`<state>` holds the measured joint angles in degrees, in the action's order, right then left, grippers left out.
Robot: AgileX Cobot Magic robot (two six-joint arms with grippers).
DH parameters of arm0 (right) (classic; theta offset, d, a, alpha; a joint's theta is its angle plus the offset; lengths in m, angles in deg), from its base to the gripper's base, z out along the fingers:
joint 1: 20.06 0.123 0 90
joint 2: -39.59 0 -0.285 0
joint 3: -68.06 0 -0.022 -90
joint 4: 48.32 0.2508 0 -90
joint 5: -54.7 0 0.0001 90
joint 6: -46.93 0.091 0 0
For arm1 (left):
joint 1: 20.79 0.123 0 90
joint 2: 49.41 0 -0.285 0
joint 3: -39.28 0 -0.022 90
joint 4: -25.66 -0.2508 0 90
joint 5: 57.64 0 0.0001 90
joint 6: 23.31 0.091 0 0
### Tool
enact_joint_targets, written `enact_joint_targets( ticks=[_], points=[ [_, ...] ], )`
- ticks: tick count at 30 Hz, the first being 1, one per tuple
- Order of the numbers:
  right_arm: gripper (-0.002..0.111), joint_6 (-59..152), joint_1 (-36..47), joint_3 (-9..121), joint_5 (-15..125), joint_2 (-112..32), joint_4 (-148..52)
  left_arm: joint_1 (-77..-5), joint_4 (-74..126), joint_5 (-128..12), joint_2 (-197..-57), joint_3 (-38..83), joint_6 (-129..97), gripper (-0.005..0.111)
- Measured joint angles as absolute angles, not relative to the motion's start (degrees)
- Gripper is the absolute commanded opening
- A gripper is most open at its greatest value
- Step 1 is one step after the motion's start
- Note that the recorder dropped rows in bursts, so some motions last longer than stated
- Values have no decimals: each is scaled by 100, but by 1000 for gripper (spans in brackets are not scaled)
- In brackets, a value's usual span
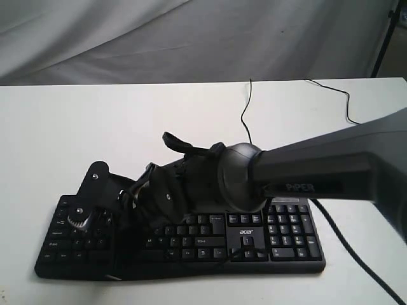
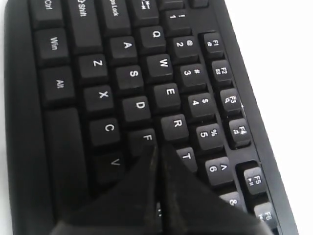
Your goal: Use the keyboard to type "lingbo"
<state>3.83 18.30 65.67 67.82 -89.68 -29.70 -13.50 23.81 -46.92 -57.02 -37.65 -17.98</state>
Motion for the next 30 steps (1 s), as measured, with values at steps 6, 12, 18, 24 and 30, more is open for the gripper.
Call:
enact_joint_targets(
  ticks=[6,12,18,24,30],
  points=[
    [0,383,1830,6581,6782,-9012,-2970,-1350,2381,-4692,-5702,-3765,-1798,1],
    [0,383,1830,6581,6782,-9025,-2970,-1350,2381,-4692,-5702,-3765,-1798,1],
    [0,383,1830,6581,6793,-9025,-2970,-1350,2381,-4692,-5702,-3765,-1798,1],
    [0,383,1830,6581,6880,-8930,-2982,-1350,2381,-4692,-5702,-3765,-1798,1],
    [0,383,1830,6581,7026,-8656,-3004,-1350,2381,-4692,-5702,-3765,-1798,1]
  ],
)
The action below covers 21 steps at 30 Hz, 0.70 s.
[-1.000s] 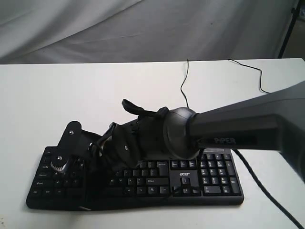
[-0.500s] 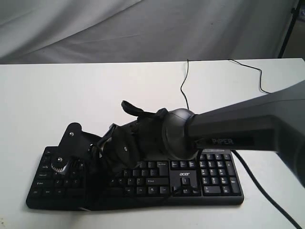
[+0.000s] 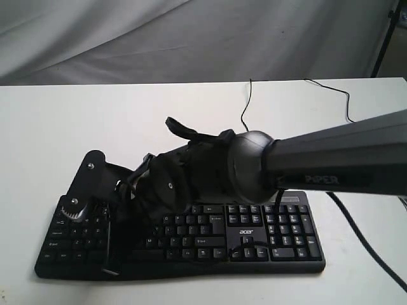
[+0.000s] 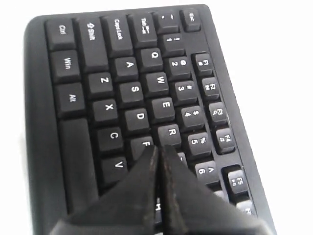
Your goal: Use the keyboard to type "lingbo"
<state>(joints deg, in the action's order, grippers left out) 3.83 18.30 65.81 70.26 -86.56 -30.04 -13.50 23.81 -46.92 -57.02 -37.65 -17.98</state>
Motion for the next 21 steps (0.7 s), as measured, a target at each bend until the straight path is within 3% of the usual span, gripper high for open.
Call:
enact_joint_targets(
  ticks=[21],
  points=[
    [0,383,1991,5828,6296,-8275,-2722,-1350,2381,-4692,-5702,-3765,-1798,1]
  ],
)
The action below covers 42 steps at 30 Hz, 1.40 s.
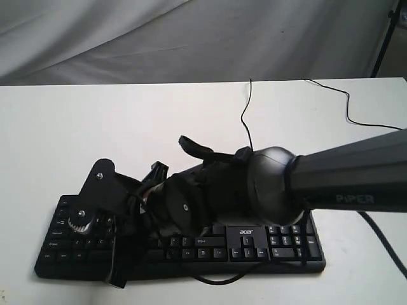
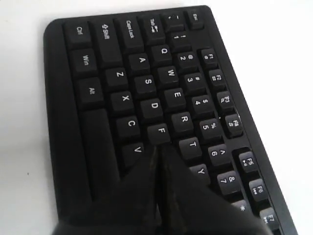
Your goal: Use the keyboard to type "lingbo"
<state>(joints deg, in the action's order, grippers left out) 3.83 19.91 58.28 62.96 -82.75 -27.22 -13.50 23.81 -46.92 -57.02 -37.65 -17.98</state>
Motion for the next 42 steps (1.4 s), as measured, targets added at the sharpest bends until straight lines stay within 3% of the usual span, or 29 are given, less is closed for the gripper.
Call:
enact_joint_targets(
  ticks=[42],
  points=[
    [0,470,2047,5797,6153,-8485,-2595,-1350,2381,-4692,-5702,-3765,-1798,1]
  ],
)
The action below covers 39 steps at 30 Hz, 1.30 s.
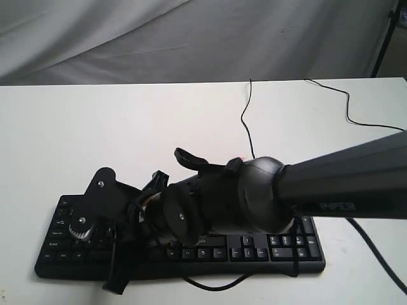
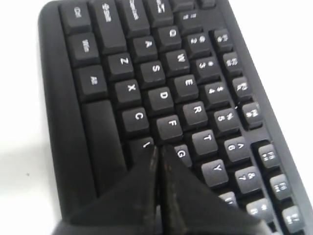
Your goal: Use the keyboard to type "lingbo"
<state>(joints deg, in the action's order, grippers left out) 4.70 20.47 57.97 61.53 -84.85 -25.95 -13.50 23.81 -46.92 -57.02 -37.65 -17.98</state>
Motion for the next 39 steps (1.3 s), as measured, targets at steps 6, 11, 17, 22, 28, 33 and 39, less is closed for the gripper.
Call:
enact_joint_targets(
  ticks=[6,11,17,22,28,33,39],
  points=[
    [0,490,1943,5797,6221,-8236,-2745,-1350,2381,-4692,-5702,-3765,-1798,1],
    [0,532,1698,5797,6311,-8154,-2851,-1350,2381,-4692,-5702,-3765,-1798,1],
    [0,619,1454,5797,6397,-8120,-2957,-1350,2381,-4692,-5702,-3765,-1798,1],
    [0,642,1313,5797,6429,-8120,-2982,-1350,2381,-4692,-5702,-3765,-1798,1],
    [0,642,1243,5597,6394,-8100,-2982,-1350,2381,-4692,-5702,-3765,-1798,1],
    [0,642,1231,5427,6325,-8100,-2969,-1350,2381,-4692,-5702,-3765,-1798,1],
    [0,605,1231,5413,6227,-8100,-2961,-1350,2381,-4692,-5702,-3765,-1798,1]
  ],
)
